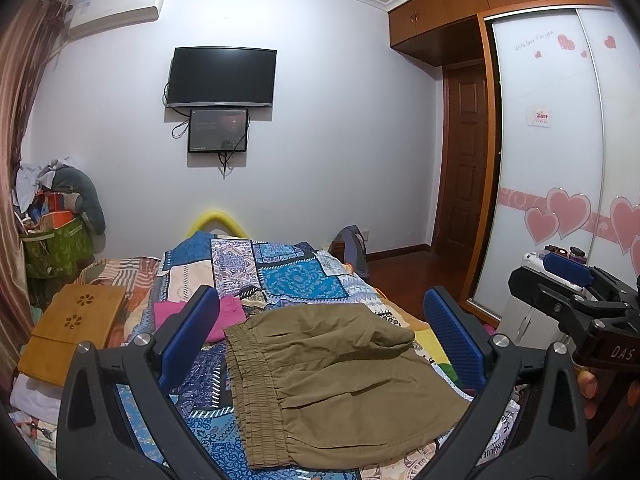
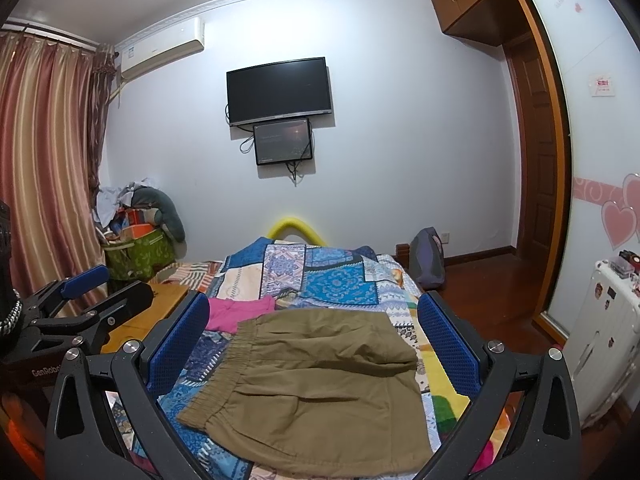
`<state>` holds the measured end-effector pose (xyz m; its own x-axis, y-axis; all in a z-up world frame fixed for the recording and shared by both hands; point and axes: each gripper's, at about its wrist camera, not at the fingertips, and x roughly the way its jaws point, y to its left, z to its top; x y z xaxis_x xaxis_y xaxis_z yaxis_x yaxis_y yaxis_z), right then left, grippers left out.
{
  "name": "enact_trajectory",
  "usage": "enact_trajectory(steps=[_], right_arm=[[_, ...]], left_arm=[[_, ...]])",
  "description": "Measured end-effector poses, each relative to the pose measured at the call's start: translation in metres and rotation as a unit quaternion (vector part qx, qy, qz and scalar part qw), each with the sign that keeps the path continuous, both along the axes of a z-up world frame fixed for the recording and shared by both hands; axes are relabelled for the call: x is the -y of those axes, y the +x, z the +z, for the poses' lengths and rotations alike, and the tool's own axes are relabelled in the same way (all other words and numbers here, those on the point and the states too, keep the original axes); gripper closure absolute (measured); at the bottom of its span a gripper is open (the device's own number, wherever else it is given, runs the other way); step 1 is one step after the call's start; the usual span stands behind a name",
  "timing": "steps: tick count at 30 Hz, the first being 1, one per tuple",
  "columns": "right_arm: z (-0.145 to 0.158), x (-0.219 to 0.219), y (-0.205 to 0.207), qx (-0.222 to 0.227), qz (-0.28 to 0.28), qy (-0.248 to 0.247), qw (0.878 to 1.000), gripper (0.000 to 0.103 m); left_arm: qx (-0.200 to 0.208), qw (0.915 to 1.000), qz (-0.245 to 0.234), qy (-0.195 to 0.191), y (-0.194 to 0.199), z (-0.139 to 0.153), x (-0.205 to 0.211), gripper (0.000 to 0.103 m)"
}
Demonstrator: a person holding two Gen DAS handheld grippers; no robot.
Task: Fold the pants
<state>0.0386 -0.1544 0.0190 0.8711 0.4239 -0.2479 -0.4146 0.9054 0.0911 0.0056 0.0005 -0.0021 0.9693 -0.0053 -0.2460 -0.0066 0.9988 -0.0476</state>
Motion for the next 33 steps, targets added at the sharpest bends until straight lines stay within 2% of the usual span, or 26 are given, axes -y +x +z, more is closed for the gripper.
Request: enact_trajectory(steps=[18,23,26,29,33], right_arm=[[-0.006,0.003,0.008,-0.015,-0.008,-0.001,1.000,0.000],[-0.020,0.008,0.025,-0.037,-0.009,-0.011,0.999,0.000],[-0.035,0.015,0.039,-0.053,-0.021,-0.021,0.998,0.000],[-0.053,0.024,0.055,-0.065,-0.046,-0.044,0.996,0.000],[-0.079,0.036,0.085,-0.088,-0.056,-0.081,0.991,0.000]], left_arm=[[-0.012,0.9999,-0.001,0.008,0.015,-0.007,-0.002,0.000],[-0.053,0.9985,0.014,-0.002,0.038,-0.024,-0.016,0.000],[-0.077,0.9967,0.024,0.009,0.053,-0.035,-0.025,0.000],[-0.100,0.9939,0.036,0.027,0.071,-0.048,-0.036,0.002],[-0.141,0.9888,0.042,0.023,0.100,-0.070,-0.057,0.007]])
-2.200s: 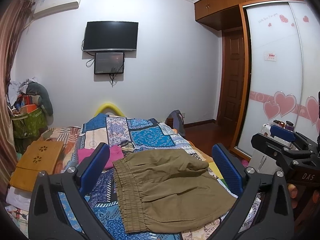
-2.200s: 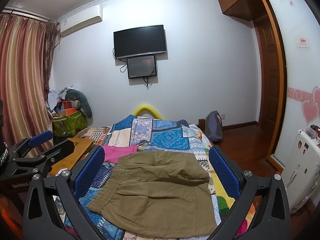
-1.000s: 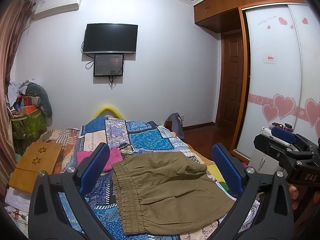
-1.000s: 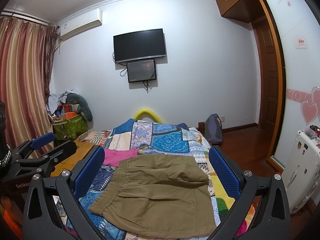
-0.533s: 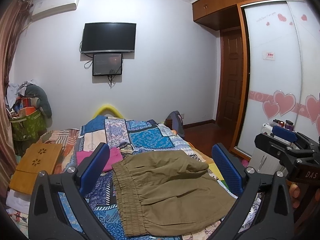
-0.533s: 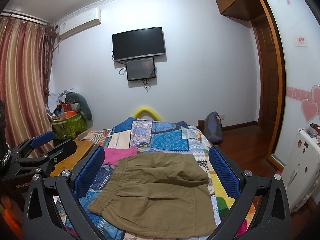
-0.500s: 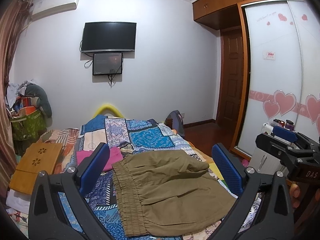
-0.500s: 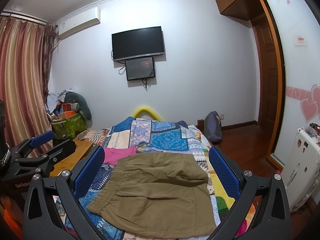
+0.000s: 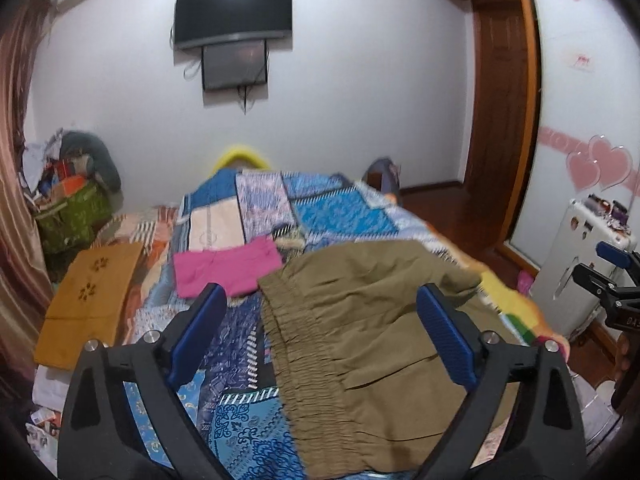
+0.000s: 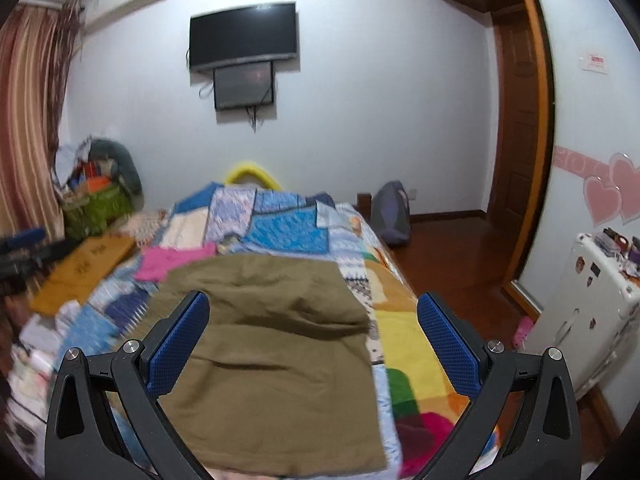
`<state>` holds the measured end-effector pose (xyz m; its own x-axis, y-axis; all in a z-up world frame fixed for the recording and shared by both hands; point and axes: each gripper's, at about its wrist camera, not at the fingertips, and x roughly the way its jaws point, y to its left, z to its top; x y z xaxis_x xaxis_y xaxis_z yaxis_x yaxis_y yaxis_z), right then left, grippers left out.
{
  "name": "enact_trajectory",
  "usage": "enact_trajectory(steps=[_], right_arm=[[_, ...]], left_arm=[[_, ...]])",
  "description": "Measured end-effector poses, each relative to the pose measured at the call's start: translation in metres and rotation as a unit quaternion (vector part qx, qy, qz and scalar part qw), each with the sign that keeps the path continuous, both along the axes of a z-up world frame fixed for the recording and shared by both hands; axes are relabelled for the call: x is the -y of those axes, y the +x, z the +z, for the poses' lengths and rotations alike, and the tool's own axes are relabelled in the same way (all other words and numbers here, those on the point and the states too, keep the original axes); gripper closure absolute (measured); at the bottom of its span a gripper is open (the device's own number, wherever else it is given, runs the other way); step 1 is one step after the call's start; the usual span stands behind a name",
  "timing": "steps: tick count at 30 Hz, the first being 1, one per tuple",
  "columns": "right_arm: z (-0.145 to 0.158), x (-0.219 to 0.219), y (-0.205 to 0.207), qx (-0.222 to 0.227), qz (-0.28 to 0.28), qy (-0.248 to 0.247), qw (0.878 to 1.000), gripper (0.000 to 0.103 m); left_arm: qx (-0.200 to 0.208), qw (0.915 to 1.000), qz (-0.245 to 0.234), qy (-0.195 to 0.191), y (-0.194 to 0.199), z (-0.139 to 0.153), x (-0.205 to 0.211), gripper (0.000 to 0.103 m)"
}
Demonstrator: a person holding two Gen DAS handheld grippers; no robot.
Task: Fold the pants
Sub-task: 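Lower the left gripper onto the elastic waistband while the right gripper grasps the pant leg hem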
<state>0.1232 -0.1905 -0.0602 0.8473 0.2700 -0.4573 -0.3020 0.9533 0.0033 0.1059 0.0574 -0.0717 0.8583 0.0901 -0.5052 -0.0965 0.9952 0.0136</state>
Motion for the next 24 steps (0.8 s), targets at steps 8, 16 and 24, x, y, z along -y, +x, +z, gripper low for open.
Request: enact_trajectory(steps=[8,16,24], right_arm=[[-0.044,0.023,0.058,-0.094,-0.012,-0.005,0.995,0.001],[-0.095,0.032,0.114,-0.180,0.007,-0.014,0.984,0.020],[-0.147,0.018,0.161,-0.266,0.051,-0.023,0.962,0.054]], left_arm=[[-0.088,0.9959,0.021,0.003,0.065,-0.057,-0.034,0.016],[-0.188,0.9817,0.001,-0.030,0.120,-0.129,-0.056,0.018],[-0.223,0.9715,-0.022,-0.078,0.144,-0.162,-0.063,0.027]])
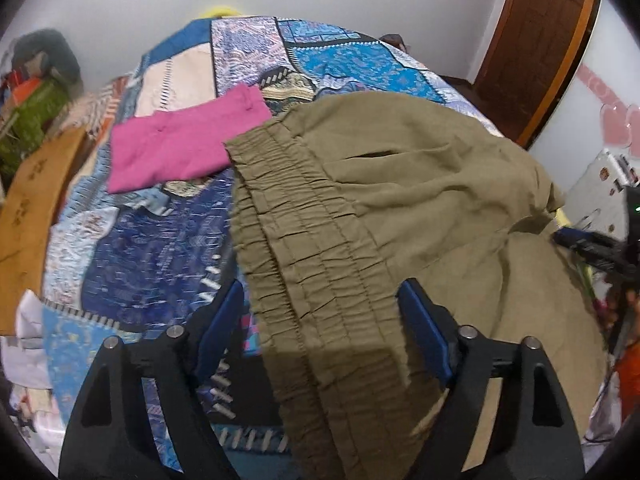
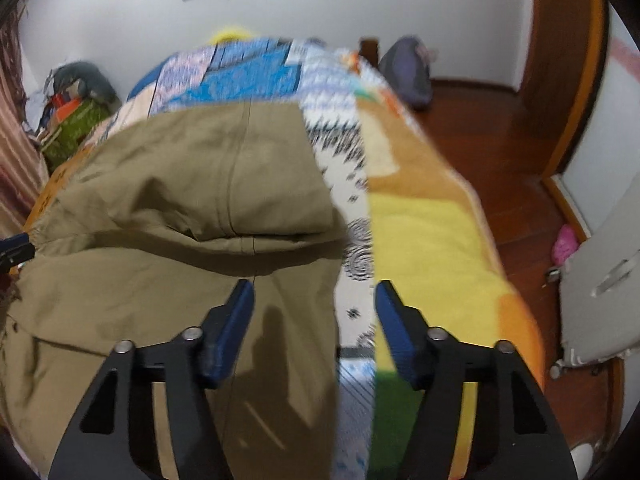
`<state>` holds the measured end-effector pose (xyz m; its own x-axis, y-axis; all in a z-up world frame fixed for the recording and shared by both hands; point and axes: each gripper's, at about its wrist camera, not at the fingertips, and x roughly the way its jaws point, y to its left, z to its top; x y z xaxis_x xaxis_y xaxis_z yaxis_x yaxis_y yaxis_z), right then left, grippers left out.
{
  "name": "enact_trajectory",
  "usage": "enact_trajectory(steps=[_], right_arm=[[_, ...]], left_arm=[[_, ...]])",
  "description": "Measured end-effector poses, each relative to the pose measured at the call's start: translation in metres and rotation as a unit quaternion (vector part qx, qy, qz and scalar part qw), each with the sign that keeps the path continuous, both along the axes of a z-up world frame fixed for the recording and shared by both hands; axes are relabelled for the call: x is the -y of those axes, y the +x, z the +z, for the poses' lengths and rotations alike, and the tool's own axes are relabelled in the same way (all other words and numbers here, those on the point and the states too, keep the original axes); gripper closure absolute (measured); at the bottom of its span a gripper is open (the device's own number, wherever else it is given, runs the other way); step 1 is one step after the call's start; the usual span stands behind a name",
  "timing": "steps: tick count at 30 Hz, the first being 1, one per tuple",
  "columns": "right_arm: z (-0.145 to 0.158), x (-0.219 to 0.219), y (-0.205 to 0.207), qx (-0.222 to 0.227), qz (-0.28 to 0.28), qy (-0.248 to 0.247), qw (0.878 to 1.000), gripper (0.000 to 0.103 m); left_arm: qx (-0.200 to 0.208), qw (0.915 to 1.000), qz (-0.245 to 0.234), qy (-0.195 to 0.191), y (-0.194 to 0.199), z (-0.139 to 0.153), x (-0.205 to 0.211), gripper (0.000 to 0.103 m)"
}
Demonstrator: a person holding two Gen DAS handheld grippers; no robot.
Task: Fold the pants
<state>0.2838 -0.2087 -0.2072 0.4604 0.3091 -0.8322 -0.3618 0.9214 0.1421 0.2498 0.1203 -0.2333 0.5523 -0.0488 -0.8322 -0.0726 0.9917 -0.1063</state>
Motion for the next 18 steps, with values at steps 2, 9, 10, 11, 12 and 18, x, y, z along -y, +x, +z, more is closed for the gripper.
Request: enact_trajectory(steps=[2,9,10,11,12,18], right_arm=[[-0.005,-0.007,0.000,-0.001,0.016,-0.014,1.000,0.058],[0.000,-0.010,-0.015,0.018,0.045,-0.047,0.998,0.091],[-0.001,-0.009,-0.015,0.019,0.046,-0.047,0.998,0.091],[-0.001,-0.006,-0.017,0.017,0.046,-0.043,0.998,0.092],[-0.001,-0.004,-0.019,0.012,0.046,-0.038,0.998,0.092],[0.010,-0.001,-0.004,-0.024,0.053,-0.038,0.998,0.082]], left_arm=[[-0.001,1.0000,-0.006,-0.003,0.003,-0.003,0.001,0.035],[-0.005,0.9997,-0.013,0.021,0.010,-0.005,0.002,0.043],[-0.007,0.9996,-0.014,0.024,0.010,-0.005,0.002,0.043],[-0.007,0.9995,-0.016,0.026,0.011,-0.005,0.002,0.043],[-0.009,0.9995,-0.019,0.023,0.012,-0.006,0.001,0.043],[-0.013,0.9998,-0.017,-0.003,0.008,0.007,-0.009,0.042]])
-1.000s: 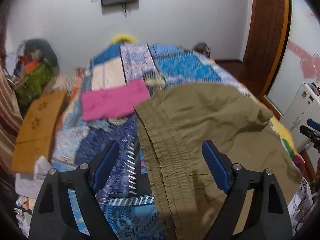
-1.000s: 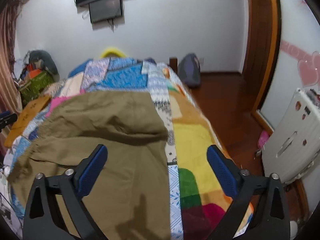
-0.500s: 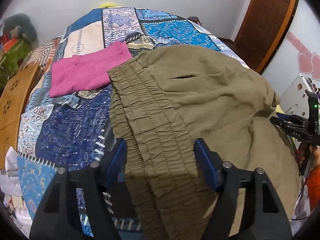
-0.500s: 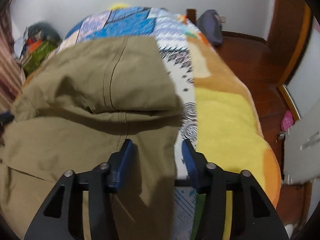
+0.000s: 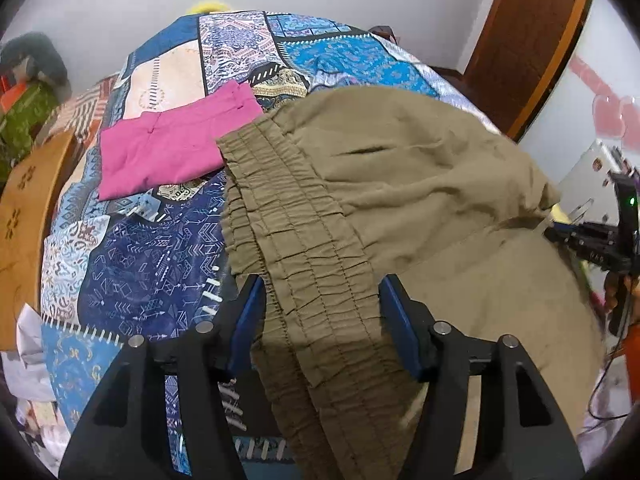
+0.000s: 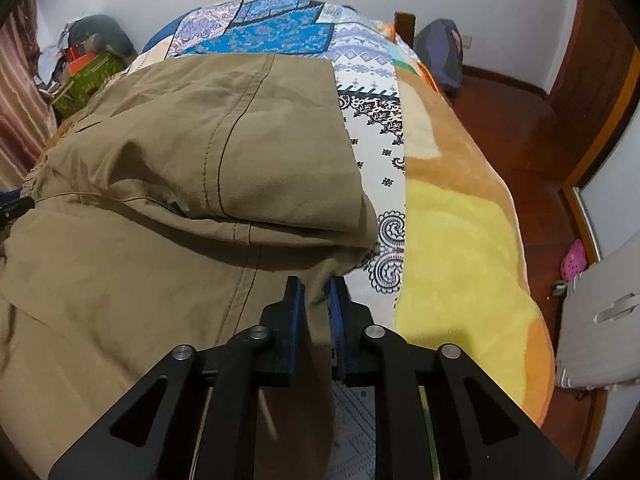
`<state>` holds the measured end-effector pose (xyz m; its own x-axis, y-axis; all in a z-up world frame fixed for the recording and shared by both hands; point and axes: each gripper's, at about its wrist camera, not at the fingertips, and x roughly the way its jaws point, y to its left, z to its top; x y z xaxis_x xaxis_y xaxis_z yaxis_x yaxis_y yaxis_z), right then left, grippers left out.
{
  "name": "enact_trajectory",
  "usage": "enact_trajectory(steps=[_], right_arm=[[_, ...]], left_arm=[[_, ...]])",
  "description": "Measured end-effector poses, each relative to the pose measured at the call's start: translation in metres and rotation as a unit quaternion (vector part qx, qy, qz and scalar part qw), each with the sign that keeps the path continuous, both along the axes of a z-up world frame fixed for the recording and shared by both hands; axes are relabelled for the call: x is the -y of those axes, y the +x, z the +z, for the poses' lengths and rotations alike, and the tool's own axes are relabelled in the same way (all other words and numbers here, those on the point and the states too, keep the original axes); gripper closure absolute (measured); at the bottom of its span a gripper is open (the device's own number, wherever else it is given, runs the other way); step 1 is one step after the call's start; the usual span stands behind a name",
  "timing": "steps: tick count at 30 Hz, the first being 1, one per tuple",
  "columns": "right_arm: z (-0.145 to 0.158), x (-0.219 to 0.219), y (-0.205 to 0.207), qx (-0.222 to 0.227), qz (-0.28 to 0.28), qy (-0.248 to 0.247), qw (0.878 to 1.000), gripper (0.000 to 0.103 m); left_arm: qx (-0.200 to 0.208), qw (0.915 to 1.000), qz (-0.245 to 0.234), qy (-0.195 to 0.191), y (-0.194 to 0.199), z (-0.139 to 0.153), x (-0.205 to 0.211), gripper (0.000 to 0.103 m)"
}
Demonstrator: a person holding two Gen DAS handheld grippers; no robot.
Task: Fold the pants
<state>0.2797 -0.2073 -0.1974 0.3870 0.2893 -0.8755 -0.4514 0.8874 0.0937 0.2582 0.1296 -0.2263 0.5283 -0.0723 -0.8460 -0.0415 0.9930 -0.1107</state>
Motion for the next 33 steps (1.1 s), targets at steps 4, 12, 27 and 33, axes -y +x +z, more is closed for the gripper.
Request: enact_trajectory(steps=[4,12,27,33], right_arm=[[0.021,0.005,-0.002,0.032,-0.007,0.011,0.999,0.058],[0.040,-0.005,0.032,0.067,-0.019,0.026,0.997,0.051],[-0.011,-0.049,0.062,0.070,0.030,-0.067,0.995,0.087],[-0.013,-0.040,0.069,0.044,0.025,-0.046,0.998,0.086]], left_arm=[[0.018,0.9993,0.016,0.027,0.000,0.016,-0.008,0.041],[-0.020,0.9996,0.021,0.007,0.035,0.002,-0.016,0.036],[-0.003,0.9976,0.021,0.066,0.046,-0.020,-0.005,0.045],[-0.003,0.9987,0.019,0.046,0.043,-0.021,-0.012,0.042]])
